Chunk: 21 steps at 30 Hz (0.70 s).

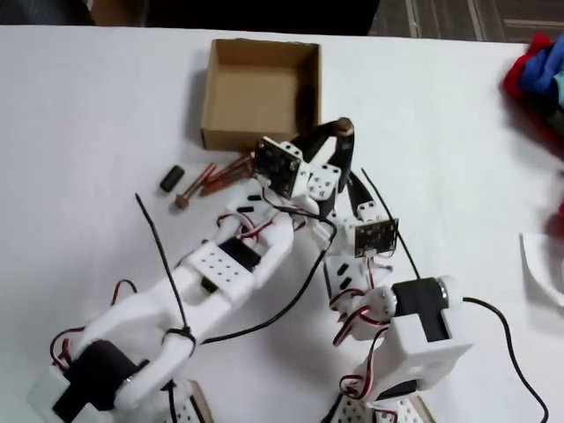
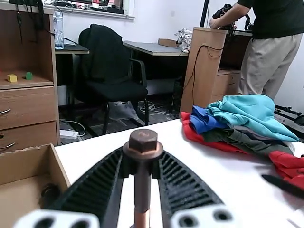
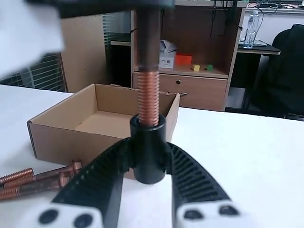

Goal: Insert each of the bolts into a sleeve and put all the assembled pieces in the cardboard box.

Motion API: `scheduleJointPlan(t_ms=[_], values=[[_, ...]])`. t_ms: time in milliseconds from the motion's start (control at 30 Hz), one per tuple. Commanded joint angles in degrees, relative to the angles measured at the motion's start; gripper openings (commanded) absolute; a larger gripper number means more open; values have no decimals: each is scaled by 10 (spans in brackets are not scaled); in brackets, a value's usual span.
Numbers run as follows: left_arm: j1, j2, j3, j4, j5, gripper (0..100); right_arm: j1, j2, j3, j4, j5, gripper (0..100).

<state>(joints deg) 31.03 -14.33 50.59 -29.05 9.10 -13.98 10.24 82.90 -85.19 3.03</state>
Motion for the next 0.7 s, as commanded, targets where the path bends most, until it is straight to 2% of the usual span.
scheduleJointPlan(t_ms=[0, 567, 667], values=[[-6, -5, -6, -15, 2, 26, -1, -1, -13, -13, -4, 19], [-6, 81, -42, -11, 1, 26, 0, -6, -10, -31, -4, 19], [-10, 80, -38, 19, -18, 26, 0, -2, -10, -47, -4, 19]])
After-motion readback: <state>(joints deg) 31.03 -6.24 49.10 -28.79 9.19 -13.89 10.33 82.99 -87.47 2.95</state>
